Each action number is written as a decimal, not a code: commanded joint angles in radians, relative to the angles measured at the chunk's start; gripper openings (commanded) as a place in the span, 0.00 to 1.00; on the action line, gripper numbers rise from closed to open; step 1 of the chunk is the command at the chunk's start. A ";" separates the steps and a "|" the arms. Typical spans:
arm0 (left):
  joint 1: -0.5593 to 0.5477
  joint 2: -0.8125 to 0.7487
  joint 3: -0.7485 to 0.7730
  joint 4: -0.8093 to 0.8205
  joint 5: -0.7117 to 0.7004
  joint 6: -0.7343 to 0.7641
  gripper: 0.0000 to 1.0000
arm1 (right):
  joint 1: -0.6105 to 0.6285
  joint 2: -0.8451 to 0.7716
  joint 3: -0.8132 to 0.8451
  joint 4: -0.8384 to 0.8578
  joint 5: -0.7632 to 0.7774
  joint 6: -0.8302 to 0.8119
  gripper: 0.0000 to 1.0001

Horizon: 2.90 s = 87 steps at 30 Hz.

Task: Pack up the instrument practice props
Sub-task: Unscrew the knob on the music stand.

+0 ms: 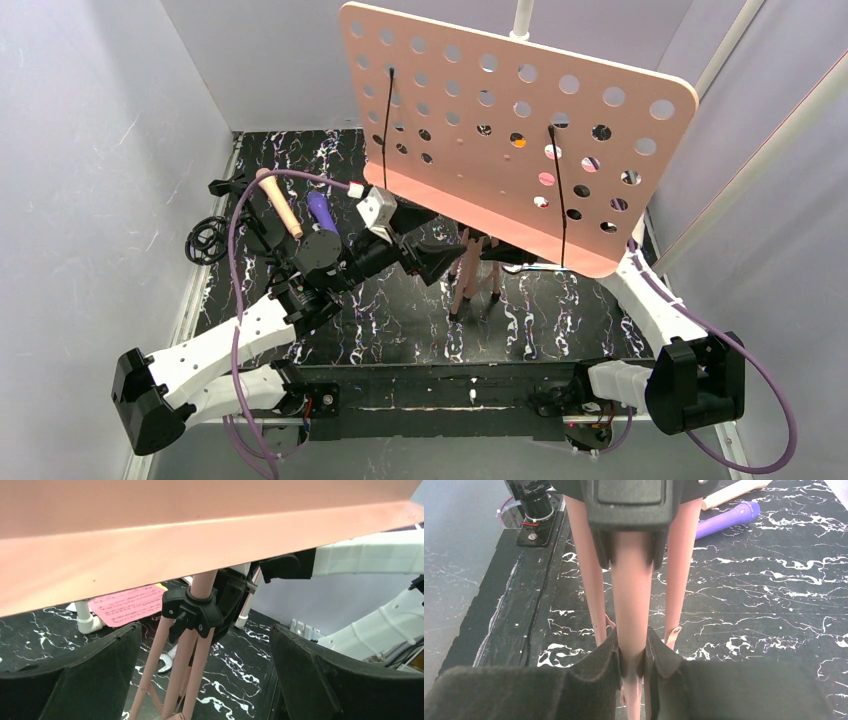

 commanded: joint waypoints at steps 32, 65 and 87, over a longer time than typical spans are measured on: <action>-0.331 0.359 0.184 0.543 -0.669 0.564 0.70 | -0.008 0.013 -0.043 -0.051 0.086 0.018 0.01; -0.329 0.567 0.321 0.671 -0.875 0.694 0.38 | -0.015 0.005 -0.049 -0.050 0.083 0.016 0.01; -0.327 0.583 0.327 0.716 -0.847 0.740 0.00 | -0.020 -0.001 -0.052 -0.055 0.073 0.015 0.02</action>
